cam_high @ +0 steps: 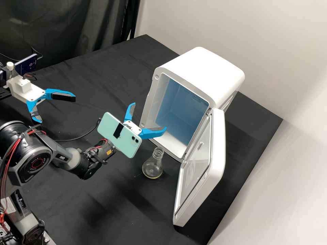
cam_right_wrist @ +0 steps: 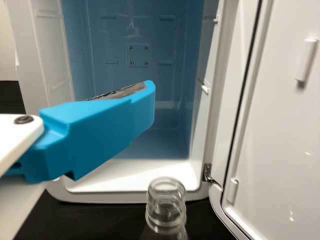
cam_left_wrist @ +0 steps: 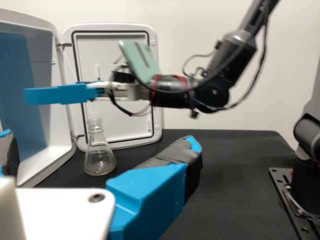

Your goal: Place the flask in the incubator

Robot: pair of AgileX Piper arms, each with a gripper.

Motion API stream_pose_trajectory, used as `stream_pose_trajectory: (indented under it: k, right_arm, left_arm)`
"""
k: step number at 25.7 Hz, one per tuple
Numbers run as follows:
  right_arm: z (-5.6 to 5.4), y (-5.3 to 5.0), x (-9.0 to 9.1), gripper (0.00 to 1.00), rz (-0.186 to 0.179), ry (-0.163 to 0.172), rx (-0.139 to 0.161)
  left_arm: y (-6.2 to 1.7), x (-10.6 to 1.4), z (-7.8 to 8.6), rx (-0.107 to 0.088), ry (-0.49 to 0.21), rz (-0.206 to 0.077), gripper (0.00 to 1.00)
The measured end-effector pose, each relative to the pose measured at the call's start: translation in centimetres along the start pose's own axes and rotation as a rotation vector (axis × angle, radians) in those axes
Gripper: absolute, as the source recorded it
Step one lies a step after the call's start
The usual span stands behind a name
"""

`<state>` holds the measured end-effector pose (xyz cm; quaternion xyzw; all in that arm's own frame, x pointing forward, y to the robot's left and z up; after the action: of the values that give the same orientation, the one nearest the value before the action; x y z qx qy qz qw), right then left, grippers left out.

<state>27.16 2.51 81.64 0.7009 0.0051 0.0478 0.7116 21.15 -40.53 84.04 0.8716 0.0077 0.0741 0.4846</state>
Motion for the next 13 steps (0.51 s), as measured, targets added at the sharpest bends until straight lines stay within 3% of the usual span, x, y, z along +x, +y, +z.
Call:
stream_pose_trajectory:
  k: [5, 7, 9, 13]
  right_arm:
    - [1.3, -0.2, -1.5, 1.00, -0.015, -0.048, -0.005]
    - [1.9, -0.3, -2.0, 1.00, -0.025, -0.071, -0.008]
    - [2.2, -0.4, -2.5, 1.00, -0.042, -0.079, -0.016]
    - [2.8, -0.3, -3.3, 1.00, -0.058, -0.095, -0.031]
  left_arm:
    - [0.18, -0.3, -0.2, 0.003, 0.007, 0.009, 1.00]
    - [0.29, -0.4, -0.4, -0.004, 0.015, 0.014, 1.00]
    - [0.32, -0.5, -0.5, -0.017, 0.019, 0.015, 1.00]
    - [0.37, -0.5, -0.7, -0.015, 0.027, 0.016, 1.00]
